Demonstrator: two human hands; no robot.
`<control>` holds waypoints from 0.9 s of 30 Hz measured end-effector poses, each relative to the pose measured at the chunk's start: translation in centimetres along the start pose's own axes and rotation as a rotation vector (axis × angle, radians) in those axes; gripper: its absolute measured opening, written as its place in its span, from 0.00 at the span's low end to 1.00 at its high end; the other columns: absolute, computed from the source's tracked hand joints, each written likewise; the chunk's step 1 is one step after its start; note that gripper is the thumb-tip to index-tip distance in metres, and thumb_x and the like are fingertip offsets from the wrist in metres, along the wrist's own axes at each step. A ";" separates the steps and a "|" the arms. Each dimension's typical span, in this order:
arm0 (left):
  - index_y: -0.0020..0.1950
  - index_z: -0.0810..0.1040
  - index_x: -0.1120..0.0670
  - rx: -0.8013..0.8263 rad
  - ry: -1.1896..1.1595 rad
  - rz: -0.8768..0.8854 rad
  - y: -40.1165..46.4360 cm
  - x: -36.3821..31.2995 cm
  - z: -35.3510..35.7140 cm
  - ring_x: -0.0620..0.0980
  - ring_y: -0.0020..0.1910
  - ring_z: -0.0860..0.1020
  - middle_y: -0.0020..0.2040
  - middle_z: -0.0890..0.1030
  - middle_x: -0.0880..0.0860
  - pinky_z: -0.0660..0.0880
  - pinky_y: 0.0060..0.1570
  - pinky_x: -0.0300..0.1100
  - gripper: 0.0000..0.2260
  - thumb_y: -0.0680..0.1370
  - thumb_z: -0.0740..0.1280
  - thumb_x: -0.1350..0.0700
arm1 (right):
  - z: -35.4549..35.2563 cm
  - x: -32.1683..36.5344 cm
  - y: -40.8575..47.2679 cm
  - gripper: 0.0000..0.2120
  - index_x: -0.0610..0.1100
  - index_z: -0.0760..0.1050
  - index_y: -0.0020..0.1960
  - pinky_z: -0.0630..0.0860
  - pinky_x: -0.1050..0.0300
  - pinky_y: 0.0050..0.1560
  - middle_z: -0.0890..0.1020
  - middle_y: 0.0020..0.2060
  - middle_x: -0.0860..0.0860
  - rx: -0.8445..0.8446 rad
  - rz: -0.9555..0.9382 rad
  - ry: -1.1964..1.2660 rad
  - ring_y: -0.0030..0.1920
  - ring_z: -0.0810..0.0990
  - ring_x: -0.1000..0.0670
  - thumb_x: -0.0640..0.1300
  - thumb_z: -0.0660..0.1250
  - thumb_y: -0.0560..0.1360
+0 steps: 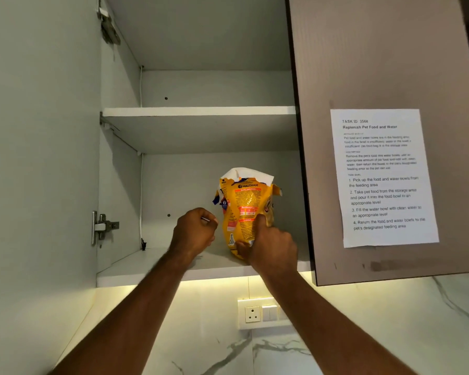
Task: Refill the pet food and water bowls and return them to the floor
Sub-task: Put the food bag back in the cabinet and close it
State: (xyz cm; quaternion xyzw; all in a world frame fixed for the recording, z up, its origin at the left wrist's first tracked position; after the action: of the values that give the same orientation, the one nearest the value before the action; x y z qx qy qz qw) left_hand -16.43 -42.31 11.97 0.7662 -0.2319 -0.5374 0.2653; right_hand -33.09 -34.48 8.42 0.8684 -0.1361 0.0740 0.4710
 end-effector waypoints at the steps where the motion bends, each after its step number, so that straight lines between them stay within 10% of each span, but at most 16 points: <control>1: 0.57 0.81 0.55 -0.019 0.000 0.012 -0.2 -0.2 -0.3 0.57 0.42 0.86 0.50 0.86 0.58 0.85 0.51 0.56 0.06 0.81 0.69 0.56 | 0.1 0.0 0.2 0.40 0.51 0.60 0.74 0.82 0.48 0.51 0.83 0.57 0.48 0.008 0.004 0.000 0.53 0.85 0.42 0.72 0.66 0.72; 27: 0.59 0.80 0.52 -0.359 0.001 0.263 -20.9 -13.1 -8.0 0.45 0.50 0.81 0.53 0.84 0.48 0.78 0.48 0.39 0.13 0.81 0.68 0.45 | -18.4 0.2 -15.3 0.28 0.50 0.73 0.68 0.81 0.53 0.46 0.86 0.50 0.48 -0.181 -0.232 0.246 0.47 0.85 0.43 0.67 0.66 0.76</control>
State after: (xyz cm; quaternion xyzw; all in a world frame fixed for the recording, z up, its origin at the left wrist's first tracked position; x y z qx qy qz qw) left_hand -11.50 -16.94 9.66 0.6701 -0.2304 -0.5303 0.4655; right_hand -28.18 -11.10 6.32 0.8168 0.0175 0.1124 0.5656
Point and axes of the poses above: each hand's wrist, its own y-axis towards the middle knuckle, its own z-axis out of the palm, x = y × z, the point moved 4 cm from there along y, towards the middle knuckle
